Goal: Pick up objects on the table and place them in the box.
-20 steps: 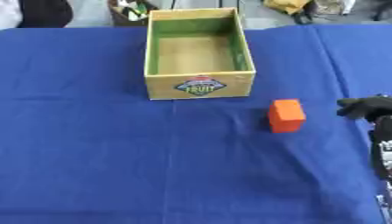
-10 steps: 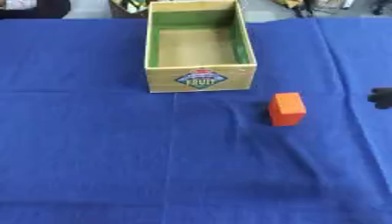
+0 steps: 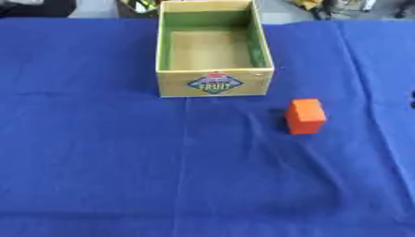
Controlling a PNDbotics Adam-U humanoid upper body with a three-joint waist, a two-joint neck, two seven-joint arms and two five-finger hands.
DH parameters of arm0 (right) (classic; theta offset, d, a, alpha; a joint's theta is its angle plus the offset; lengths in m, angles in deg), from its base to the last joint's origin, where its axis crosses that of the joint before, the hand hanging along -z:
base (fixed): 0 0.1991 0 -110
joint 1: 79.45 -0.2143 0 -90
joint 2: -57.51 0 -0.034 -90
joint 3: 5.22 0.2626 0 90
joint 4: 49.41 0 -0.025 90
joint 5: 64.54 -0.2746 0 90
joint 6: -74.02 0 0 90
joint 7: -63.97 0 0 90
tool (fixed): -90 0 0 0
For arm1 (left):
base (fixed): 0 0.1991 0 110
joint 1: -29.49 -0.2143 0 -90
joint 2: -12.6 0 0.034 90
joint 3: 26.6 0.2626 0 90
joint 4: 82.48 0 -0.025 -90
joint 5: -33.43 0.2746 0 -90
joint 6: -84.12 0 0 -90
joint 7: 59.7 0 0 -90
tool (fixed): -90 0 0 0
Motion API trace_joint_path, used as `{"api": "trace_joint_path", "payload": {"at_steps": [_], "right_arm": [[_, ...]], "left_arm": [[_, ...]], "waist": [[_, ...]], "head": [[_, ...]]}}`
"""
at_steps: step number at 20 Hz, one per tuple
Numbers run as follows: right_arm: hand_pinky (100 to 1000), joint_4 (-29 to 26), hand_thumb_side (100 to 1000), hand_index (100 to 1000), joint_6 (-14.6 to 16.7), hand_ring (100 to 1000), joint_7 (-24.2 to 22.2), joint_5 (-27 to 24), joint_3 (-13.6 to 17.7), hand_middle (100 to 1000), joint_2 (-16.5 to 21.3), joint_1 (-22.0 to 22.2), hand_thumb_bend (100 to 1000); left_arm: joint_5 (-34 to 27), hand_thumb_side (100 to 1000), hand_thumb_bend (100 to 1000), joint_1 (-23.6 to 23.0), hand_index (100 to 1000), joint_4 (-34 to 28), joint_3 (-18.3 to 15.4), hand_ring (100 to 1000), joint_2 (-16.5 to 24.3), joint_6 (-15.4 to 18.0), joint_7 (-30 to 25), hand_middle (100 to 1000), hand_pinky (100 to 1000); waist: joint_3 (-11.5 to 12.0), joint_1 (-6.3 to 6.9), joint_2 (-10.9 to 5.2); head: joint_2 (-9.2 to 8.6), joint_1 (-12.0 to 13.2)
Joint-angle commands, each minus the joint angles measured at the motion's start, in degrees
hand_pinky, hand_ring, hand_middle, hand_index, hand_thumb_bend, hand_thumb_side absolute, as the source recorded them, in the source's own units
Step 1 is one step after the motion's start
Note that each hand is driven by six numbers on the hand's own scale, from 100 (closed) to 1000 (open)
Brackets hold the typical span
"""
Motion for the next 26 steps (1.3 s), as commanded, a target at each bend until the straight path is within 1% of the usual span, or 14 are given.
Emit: {"api": "trace_joint_path", "payload": {"at_steps": [1, 4, 8, 13, 18, 21, 26], "right_arm": [[790, -1.24, 1000, 903, -1.73, 758, 3.63, 3.77, -0.7, 696, 6.15, -1.23, 633], [791, -1.24, 1000, 905, -3.58, 761, 5.03, 3.88, -1.98, 700, 8.95, -3.37, 639], [798, -1.24, 1000, 910, -6.29, 773, 3.2, 2.6, -3.68, 719, 12.3, -6.84, 681], [803, -1.24, 1000, 921, -8.9, 784, -2.63, 0.35, -5.98, 737, 14.86, -10.96, 728], [807, -0.81, 1000, 926, -11.64, 788, -8.99, -2.38, -7.78, 743, 15.78, -14.65, 753], [809, 0.94, 1000, 926, -11.71, 790, -12.18, -4.04, -8.91, 745, 16.22, -16.81, 766], [810, 4.81, 1000, 927, -10.47, 792, -15.89, -5.23, -10.64, 752, 16.64, -19.99, 786]], "left_arm": [[0.03, 1000, 100, 0.01, 417, -1.06, -0.05, 136, 1.49, -0.2, -0.03, 144, 100], [0.01, 1000, 100, -0.03, 417, -1.06, 0.09, 136, 1.57, -0.34, -0.15, 144, 100], [-0.13, 1000, 100, -0.13, 417, -1.06, 0.29, 136, 1.75, -0.43, -0.32, 143, 100], [-0.2, 1000, 100, -0.27, 417, -1.06, 0.54, 136, 1.86, -0.62, -0.6, 143, 100], [-0.24, 1000, 100, -0.26, 416, -1.06, 0.76, 136, 2.01, -0.85, -0.85, 143, 100], [-0.3, 1000, 100, -0.19, 416, -1.06, 0.9, 136, 2.1, -0.95, -0.97, 143, 100], [-0.39, 1000, 100, -0.18, 416, -1.06, 1.1, 135, 2.21, -1.07, -1.15, 142, 100]], "waist": [[0.15, -0.13, -1.31], [0.39, -0.25, -1.44], [0.87, -0.44, -1.65], [1.61, -0.71, -1.86], [2.01, -0.97, -2.0], [2.31, -1.13, -2.06], [3.02, -1.35, -2.15]], "head": [[-0.55, -0.52], [-0.65, -1.02], [-0.85, -1.97], [-0.87, -3.38], [-1.1, -4.27], [-1.25, -4.71], [-1.27, -5.43]]}}
